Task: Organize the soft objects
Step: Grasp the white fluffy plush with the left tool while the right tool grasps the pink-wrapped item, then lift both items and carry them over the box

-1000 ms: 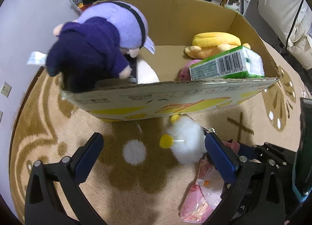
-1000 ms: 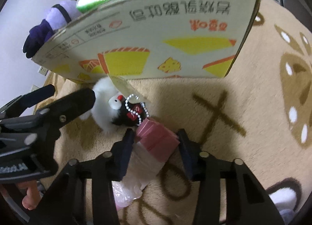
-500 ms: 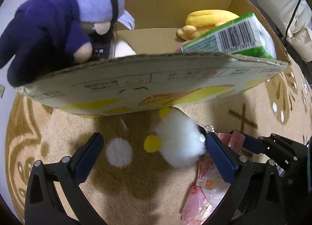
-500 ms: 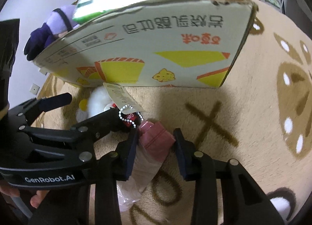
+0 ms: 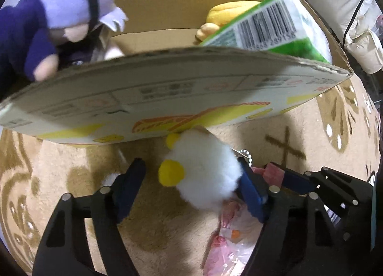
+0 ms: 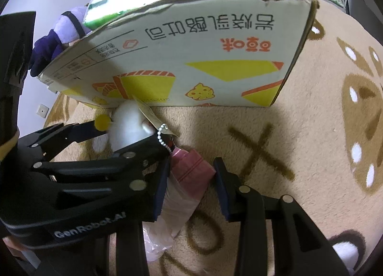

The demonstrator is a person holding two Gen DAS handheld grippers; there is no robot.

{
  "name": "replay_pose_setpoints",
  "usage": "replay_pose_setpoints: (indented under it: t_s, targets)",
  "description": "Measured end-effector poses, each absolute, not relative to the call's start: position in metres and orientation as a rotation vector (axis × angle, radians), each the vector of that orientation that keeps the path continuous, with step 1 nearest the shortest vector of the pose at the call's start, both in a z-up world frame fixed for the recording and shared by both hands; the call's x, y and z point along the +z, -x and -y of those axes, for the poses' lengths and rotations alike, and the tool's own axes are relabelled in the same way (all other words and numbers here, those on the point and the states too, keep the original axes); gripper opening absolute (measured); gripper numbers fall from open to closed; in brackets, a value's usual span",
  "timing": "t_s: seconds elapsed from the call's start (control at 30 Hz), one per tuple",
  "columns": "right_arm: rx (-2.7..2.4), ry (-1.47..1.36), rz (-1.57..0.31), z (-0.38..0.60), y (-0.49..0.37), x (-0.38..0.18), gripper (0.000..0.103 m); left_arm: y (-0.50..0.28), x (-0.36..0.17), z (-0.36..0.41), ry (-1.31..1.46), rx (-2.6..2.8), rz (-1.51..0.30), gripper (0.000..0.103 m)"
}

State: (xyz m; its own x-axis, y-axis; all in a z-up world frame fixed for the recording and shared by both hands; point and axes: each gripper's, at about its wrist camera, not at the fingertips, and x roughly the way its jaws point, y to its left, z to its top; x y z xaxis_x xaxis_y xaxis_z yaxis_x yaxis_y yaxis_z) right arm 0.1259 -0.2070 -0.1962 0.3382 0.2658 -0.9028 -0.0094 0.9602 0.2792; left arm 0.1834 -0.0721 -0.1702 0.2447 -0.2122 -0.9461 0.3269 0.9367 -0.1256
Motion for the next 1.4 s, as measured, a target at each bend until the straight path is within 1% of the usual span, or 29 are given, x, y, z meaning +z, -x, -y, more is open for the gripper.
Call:
replay_pose_setpoints:
  t_s: [0.1,0.17,0.2,0.23,0.27,0.4,0.5,0.63,0.73,0.8,0.87,0.93,1.07,1.3,1.4]
  targets:
    - [0.181,-0.244,-1.216,0.207,-0.126,-0.198,0.041,-0.185,-0.172,0.074,-0.078,-0.391,-1.265,0.061]
    - [0.181,-0.255,-1.218,0.206,-0.126,-0.2,0.044,-0.187,-0.171,0.074,-0.058,-0.409,-1.26,0.049]
    - [0.183,-0.263,-1.222,0.207,-0.126,-0.2,0.046,-0.189,-0.17,0.074,-0.05,-0.415,-1.256,0.044]
    - [0.184,-0.27,-1.228,0.207,-0.128,-0.2,0.049,-0.191,-0.169,0.072,-0.038,-0.425,-1.254,0.036]
    - [0.182,-0.268,-1.229,0.206,-0.129,-0.201,0.05,-0.189,-0.169,0.067,-0.028,-0.433,-1.254,0.034]
    - [0.172,-0.258,-1.224,0.204,-0.127,-0.2,0.048,-0.185,-0.165,0.068,-0.071,-0.42,-1.229,0.032]
    - [0.17,-0.267,-1.206,0.206,-0.126,-0.198,0.043,-0.174,-0.158,0.075,-0.11,-0.387,-1.21,0.032]
    - [0.168,-0.254,-1.181,0.205,-0.124,-0.193,0.035,-0.165,-0.151,0.065,-0.104,-0.332,-1.188,0.032]
    - [0.166,-0.267,-1.17,0.209,-0.122,-0.189,0.033,-0.159,-0.145,0.055,-0.096,-0.292,-1.176,0.032]
    - [0.165,-0.277,-1.154,0.211,-0.119,-0.185,0.029,-0.155,-0.14,0.045,-0.09,-0.261,-1.162,0.032]
    - [0.17,-0.278,-1.133,0.213,-0.116,-0.179,0.022,-0.151,-0.135,0.04,-0.094,-0.235,-1.147,0.032]
    - [0.175,-0.273,-1.107,0.213,-0.111,-0.17,0.02,-0.143,-0.128,0.035,-0.105,-0.195,-1.122,0.032]
    - [0.194,-0.267,-1.044,0.215,-0.098,-0.15,0.018,-0.131,-0.114,0.025,-0.097,-0.157,-1.091,0.032]
    - [0.19,-0.234,-0.943,0.222,-0.084,-0.112,0.016,-0.115,-0.085,0.008,-0.076,-0.128,-1.017,0.032]
    - [0.181,-0.216,-0.9,0.224,-0.075,-0.095,0.016,-0.107,-0.073,0.009,-0.113,-0.109,-0.976,0.032]
